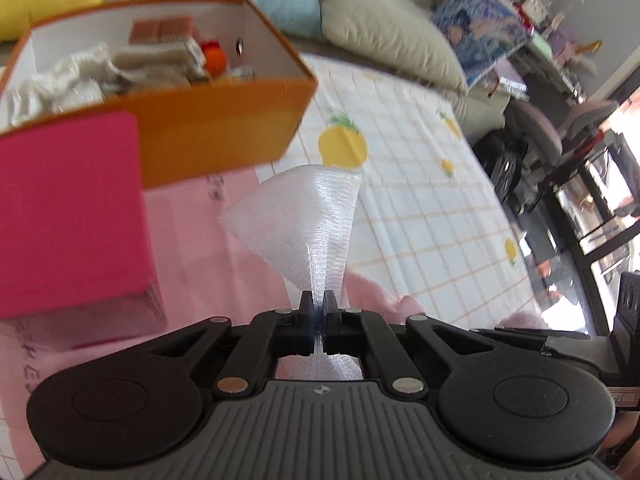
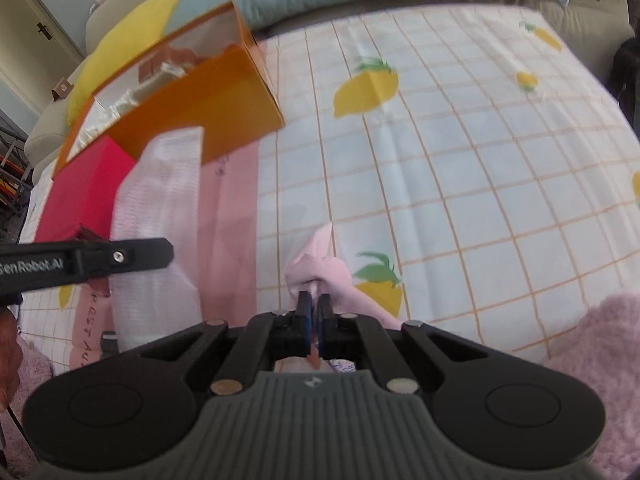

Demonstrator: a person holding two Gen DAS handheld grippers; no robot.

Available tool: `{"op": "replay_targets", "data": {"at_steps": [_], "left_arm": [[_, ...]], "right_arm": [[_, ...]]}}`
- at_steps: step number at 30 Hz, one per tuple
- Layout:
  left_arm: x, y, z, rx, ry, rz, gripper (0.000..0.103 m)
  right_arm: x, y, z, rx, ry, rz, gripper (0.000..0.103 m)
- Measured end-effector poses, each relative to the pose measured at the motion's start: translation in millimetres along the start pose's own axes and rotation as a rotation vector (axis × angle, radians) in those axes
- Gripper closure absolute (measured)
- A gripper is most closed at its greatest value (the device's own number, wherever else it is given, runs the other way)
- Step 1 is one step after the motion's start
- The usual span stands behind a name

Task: Organize soft objects
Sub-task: 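Lower pink cloth and plastic sheet into the orange box and open both tools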

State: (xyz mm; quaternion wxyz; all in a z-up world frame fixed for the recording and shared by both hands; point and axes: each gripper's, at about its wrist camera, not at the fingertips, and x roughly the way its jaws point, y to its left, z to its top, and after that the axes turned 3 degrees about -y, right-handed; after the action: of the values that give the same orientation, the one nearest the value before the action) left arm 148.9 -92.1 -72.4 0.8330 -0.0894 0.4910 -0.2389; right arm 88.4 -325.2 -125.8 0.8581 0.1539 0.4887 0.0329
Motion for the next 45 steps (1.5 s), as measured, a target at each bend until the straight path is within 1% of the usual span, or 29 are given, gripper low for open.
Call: {"op": "replay_targets", "data": {"at_steps": [3, 7, 12, 15, 18, 20, 23, 26, 28, 31, 33, 34, 36, 38, 40, 42, 43, 45], "left_arm": [[-21.6, 8.1, 12.7, -0.046, -0.061, -0.029, 0.100], [-50.6, 22.1, 29.0, -0.082, -0.148, -0.018, 0.100], [-84.6, 51.1, 58.4, -0.110, -0.242, 0.033, 0.100], [-97.6, 70.6, 79.5, -0.105, -0.285, 0.097, 0.100], [-102.2, 88.3, 100.9, -0.089, -0.310, 0.158, 0.100], [-99.3, 101.9, 115.7, -0.084, -0.304, 0.184, 0.100], [-89.2, 120.3, 135.7, -0.077, -0.284, 0.212, 0.100], [-72.1, 128.3, 150.8, -0.022, -0.268, 0.271, 0.100], [-59.0, 130.8, 158.5, 0.046, -0.259, 0.283, 0.100], [-31.1, 125.9, 166.6, 0.224, -0.190, 0.365, 0.100], [-13.5, 124.6, 167.2, 0.345, -0.141, 0.407, 0.100], [-3.8, 121.1, 166.4, 0.419, -0.123, 0.441, 0.100], [13.8, 113.1, 162.5, 0.599, -0.098, 0.531, 0.100], [32.0, 109.0, 160.6, 0.738, -0.056, 0.581, 0.100], [49.5, 110.9, 160.2, 0.811, 0.014, 0.604, 0.100], [64.7, 116.3, 160.5, 0.844, 0.099, 0.593, 0.100], [69.8, 118.7, 159.2, 0.857, 0.126, 0.590, 0.099], [75.7, 121.7, 156.0, 0.878, 0.155, 0.591, 0.092]], "right_arm": [[-17.9, 10.2, 14.6, -0.022, -0.054, 0.008, 0.103], [-37.9, 29.4, 39.7, -0.056, -0.130, 0.039, 0.103], [-55.5, 58.6, 80.5, -0.102, -0.219, 0.110, 0.103], [-60.2, 78.5, 108.1, -0.126, -0.271, 0.157, 0.103], [-57.0, 100.0, 135.5, -0.166, -0.321, 0.174, 0.103], [-47.5, 111.3, 151.6, -0.185, -0.338, 0.172, 0.103], [-23.3, 123.1, 172.0, -0.193, -0.322, 0.156, 0.103], [6.1, 132.4, 184.2, -0.215, -0.300, 0.121, 0.103], [25.8, 136.9, 188.0, -0.230, -0.280, 0.096, 0.103], [50.2, 139.7, 190.5, -0.253, -0.247, 0.072, 0.103], [63.1, 143.6, 192.6, -0.270, -0.231, 0.055, 0.103], [69.0, 145.4, 193.4, -0.283, -0.224, 0.045, 0.103], [78.4, 146.8, 194.6, -0.294, -0.206, 0.034, 0.103], [88.1, 148.0, 196.9, -0.298, -0.189, 0.031, 0.103], [96.7, 149.0, 197.6, -0.303, -0.177, 0.020, 0.103], [104.1, 150.6, 197.5, -0.305, -0.166, 0.007, 0.103], [107.2, 150.6, 197.5, -0.306, -0.159, 0.003, 0.103], [113.7, 149.8, 198.1, -0.307, -0.146, -0.004, 0.103]]}}
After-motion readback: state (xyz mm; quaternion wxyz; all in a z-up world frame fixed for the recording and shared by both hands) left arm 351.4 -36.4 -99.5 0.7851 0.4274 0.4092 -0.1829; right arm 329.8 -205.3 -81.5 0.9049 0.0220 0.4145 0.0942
